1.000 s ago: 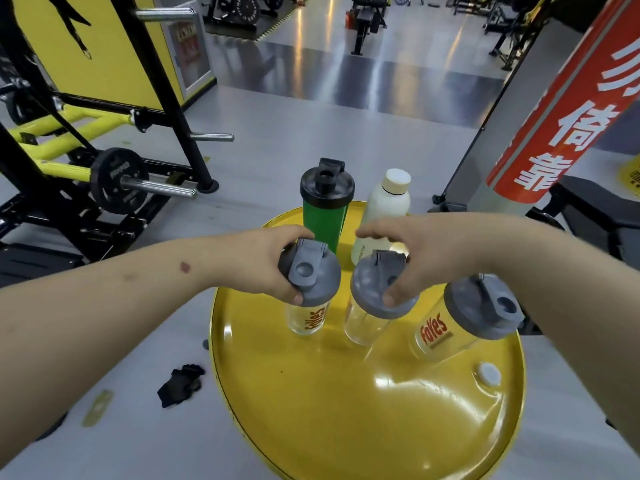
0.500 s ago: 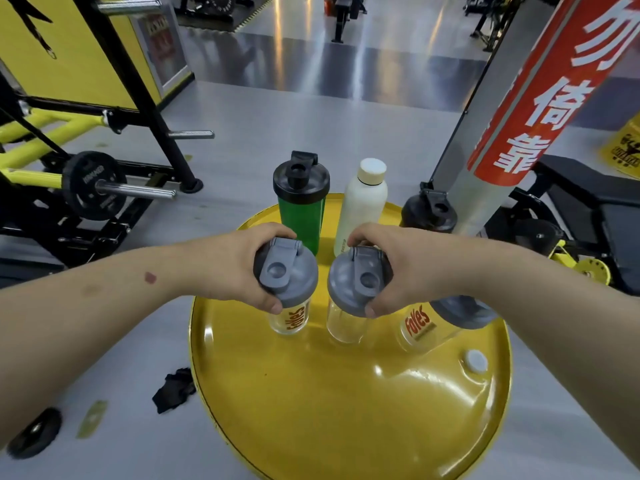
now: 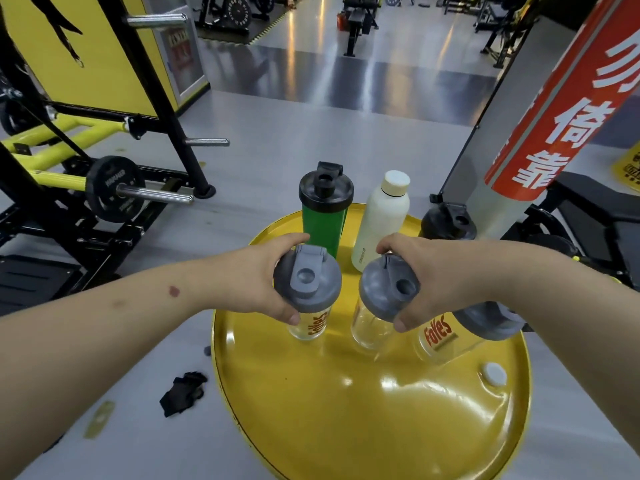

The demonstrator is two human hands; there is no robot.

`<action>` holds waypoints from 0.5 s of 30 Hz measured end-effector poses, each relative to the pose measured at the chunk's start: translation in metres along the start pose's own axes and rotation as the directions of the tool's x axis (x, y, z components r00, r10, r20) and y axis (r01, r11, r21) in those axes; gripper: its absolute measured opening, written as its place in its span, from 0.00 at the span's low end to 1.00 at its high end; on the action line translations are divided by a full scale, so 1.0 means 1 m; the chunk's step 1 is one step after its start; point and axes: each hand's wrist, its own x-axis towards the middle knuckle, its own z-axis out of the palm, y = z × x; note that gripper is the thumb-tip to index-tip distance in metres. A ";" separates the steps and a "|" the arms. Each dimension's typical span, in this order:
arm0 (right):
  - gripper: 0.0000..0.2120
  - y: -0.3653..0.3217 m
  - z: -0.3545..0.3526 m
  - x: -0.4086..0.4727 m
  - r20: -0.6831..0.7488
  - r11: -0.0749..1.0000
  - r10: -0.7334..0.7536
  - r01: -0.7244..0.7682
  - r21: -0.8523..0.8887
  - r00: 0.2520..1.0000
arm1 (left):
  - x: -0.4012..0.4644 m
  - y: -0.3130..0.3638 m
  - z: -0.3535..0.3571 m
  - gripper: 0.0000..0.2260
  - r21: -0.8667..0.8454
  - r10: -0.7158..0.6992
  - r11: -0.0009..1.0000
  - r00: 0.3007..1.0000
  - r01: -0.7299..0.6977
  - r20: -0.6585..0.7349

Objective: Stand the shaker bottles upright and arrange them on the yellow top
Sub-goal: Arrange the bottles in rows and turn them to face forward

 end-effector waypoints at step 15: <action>0.32 -0.067 0.013 0.045 -0.135 0.994 -0.073 0.061 -0.094 0.988 | -0.010 -0.014 -0.001 0.41 -0.238 0.029 0.970 0.998 -0.040 -0.050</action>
